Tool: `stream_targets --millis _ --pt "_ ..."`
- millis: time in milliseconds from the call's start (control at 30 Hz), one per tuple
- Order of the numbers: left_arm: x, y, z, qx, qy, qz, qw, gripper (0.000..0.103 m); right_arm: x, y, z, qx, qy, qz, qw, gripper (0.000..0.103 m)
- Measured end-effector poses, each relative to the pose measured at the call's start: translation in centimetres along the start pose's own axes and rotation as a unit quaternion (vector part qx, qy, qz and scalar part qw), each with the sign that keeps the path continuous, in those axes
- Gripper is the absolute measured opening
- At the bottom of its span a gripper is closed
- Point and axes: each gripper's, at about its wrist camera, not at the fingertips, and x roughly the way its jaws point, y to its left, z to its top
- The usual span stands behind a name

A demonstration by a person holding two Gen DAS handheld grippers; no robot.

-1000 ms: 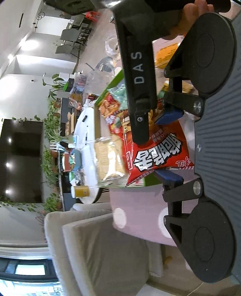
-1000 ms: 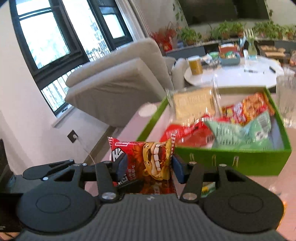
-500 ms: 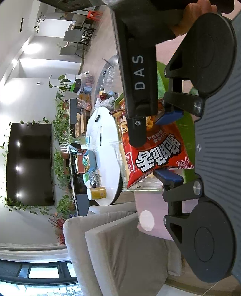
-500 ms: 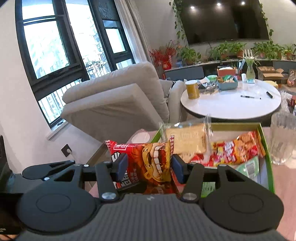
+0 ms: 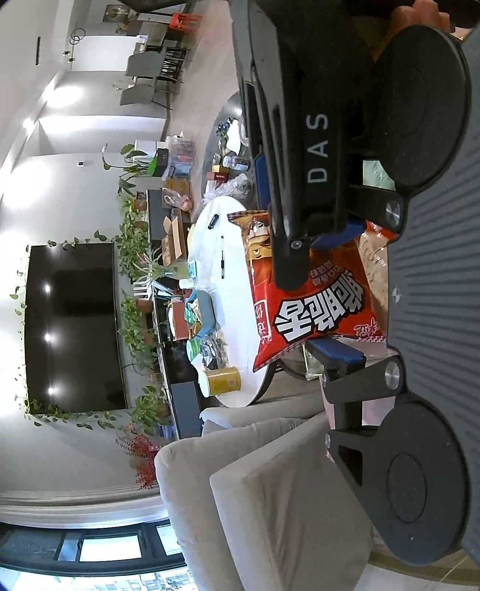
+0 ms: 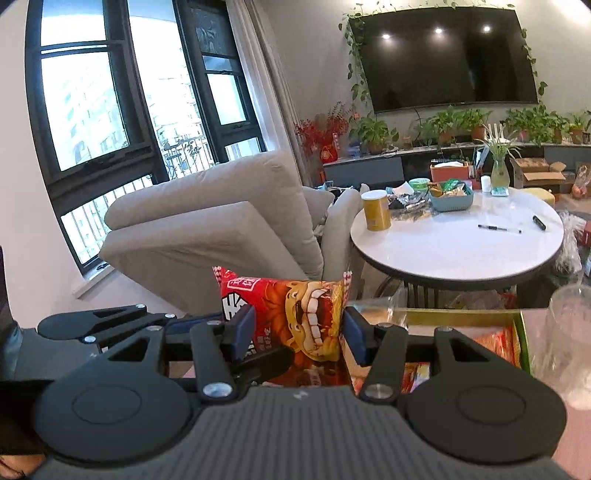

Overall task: Organize snacks
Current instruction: 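Lift the red chip bag with both grippers over the box, then open both grippers to drop the red chip bag and withdraw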

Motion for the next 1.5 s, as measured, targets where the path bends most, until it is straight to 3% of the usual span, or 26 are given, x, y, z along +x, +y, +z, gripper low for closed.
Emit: stream_targets --millis 567,733,933,1200,1367,1500 --pt "6.5 0.9 -1.1 0.005 0.032 0.02 0.9993 0.051 4.9 -2.8 -0.7 0.007 0.033 -0.012 0.999 0.063" --pt "6.8 1.7 -1.7 -0.004 0.042 0.044 0.9981 0.051 4.2 -3.6 -1.0 0.029 0.03 -0.046 0.998 0.063" --pt "4.0 2.4 -2.0 -0.021 0.03 0.052 0.998 0.055 0.7 -3.8 -0.7 0.053 0.011 -0.051 0.997 0.063" --pt "-1.8 2.4 -2.7 -0.042 0.013 0.062 0.9971 0.076 -5.8 -0.9 -1.3 0.018 -0.056 -0.066 0.996 0.064" --pt "-6.0 3.0 -3.8 -0.067 -0.005 0.079 0.9946 0.08 -8.8 -0.5 -2.0 0.028 -0.063 -0.084 0.994 0.064" --pt "-8.6 3.5 -4.7 -0.093 -0.008 0.083 0.9923 0.08 -11.6 0.2 -1.9 0.024 -0.11 -0.091 0.989 0.064"
